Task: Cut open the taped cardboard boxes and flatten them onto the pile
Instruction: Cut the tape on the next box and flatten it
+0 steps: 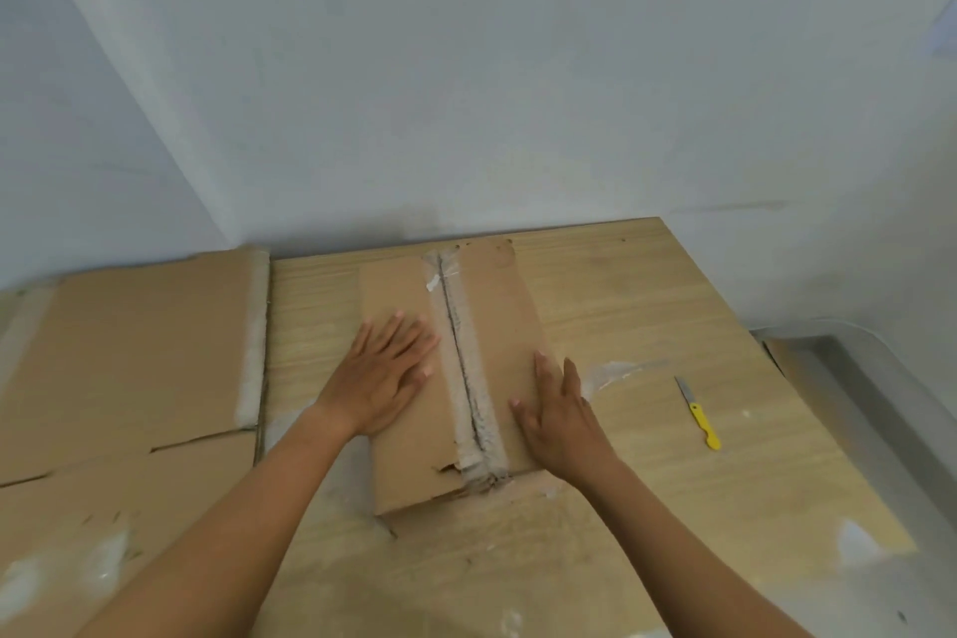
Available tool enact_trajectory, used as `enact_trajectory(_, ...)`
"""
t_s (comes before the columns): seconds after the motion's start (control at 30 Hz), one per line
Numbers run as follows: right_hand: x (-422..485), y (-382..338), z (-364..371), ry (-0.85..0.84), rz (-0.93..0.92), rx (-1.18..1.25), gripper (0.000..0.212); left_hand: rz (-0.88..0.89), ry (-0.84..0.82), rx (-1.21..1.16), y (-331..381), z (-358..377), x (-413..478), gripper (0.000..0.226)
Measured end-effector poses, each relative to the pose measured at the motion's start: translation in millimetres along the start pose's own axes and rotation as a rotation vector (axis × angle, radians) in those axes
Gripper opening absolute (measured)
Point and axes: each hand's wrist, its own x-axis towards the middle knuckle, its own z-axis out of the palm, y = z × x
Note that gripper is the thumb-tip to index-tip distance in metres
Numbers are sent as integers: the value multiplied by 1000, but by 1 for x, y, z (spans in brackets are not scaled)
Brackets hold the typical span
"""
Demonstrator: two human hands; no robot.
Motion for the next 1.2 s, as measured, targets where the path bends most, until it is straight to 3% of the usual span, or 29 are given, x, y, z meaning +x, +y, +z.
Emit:
enact_trajectory(0.17, -28, -31, 32, 85, 76, 37, 67, -273, -30, -105, 5, -2, -20, 75)
enact_trajectory(0.37, -9, -43, 23, 158, 0, -115, 65, -431, -21, -176, 42, -2, -33, 84)
enact_trajectory(0.6, 14, -57, 30, 126, -26, -165, 61, -454, -40, -159, 47, 0, -32, 89)
enact_trajectory(0.83, 18, -59, 40, 138, 10, -271, 73, -450, -50, -108, 47, 11, -30, 92)
enact_trajectory(0.97, 19, -66, 36, 77, 42, -311, 85, -461, -82, -154, 47, 6, -27, 90)
enact_trajectory(1.2, 26, -80, 17, 47, 84, -225, 84, -484, -82, -342, 46, -11, -23, 99)
